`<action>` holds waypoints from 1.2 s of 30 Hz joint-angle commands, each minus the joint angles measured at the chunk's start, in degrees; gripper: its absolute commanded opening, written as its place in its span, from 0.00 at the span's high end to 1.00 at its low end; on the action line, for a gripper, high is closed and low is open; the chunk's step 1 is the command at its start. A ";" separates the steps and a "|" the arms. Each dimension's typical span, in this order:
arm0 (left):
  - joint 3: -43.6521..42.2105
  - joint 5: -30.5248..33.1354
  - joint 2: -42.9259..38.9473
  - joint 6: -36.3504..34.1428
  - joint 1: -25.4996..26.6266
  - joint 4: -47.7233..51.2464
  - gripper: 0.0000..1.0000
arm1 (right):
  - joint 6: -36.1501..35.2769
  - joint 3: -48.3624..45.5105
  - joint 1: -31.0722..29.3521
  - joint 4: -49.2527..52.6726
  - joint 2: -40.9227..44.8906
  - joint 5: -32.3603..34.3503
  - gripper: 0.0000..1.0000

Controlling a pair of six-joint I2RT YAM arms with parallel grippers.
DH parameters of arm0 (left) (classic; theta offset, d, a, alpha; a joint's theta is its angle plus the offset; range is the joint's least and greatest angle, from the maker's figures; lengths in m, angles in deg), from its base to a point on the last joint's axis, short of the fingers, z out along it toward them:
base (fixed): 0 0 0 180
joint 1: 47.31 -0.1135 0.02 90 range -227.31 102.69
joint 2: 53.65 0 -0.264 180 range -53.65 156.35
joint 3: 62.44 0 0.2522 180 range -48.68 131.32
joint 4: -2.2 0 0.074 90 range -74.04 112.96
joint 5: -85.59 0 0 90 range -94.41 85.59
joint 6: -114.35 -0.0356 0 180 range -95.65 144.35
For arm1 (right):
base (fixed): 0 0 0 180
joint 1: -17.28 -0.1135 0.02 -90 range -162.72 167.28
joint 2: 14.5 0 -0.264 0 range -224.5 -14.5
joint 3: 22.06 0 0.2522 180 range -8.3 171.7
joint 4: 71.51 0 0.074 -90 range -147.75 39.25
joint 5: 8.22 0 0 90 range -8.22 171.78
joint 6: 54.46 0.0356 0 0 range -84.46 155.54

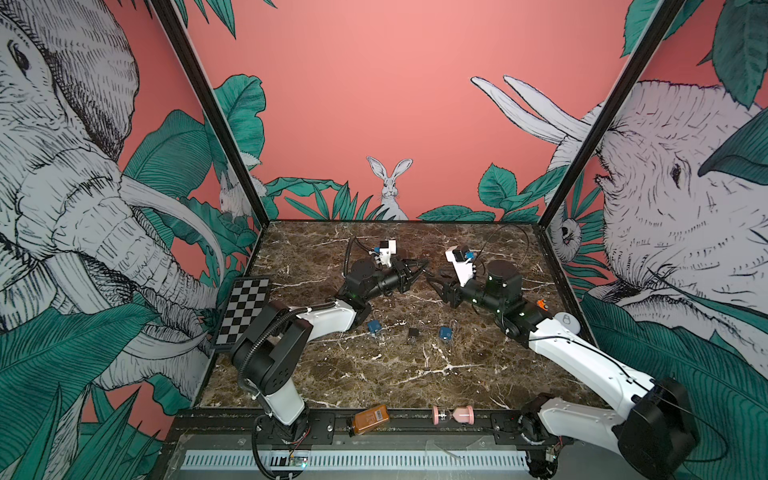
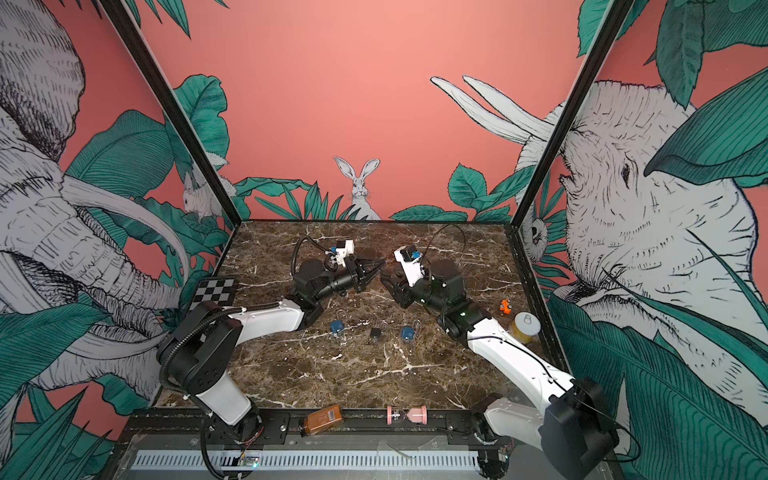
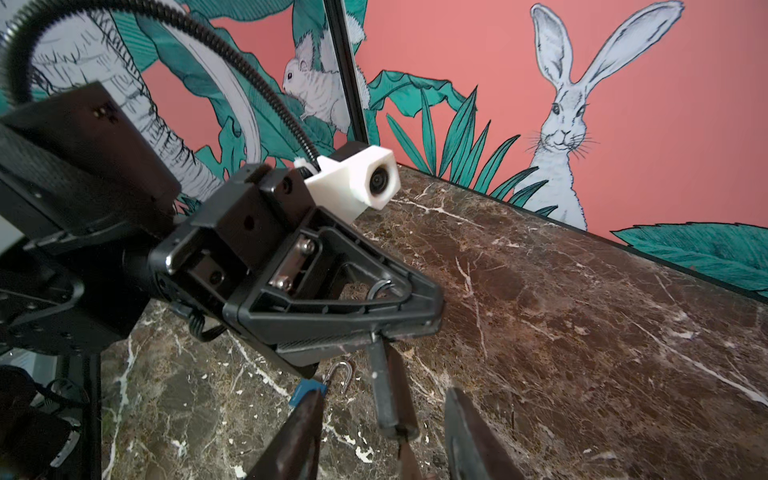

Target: Lock with the key

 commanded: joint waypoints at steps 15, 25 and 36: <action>0.71 -1.76 -2.03 0.57 -0.10 -1.97 1.00 | 0.84 2.18 -0.71 -2.71 -2.89 1.10 0.73; 0.92 -2.09 -1.79 0.70 -0.08 -1.81 1.00 | 2.38 2.12 -0.71 -4.00 -2.42 1.47 0.82; -0.60 -3.48 -3.38 -6.96 -4.15 3.72 0.38 | 8.64 3.53 -0.55 0.01 -1.31 4.53 1.00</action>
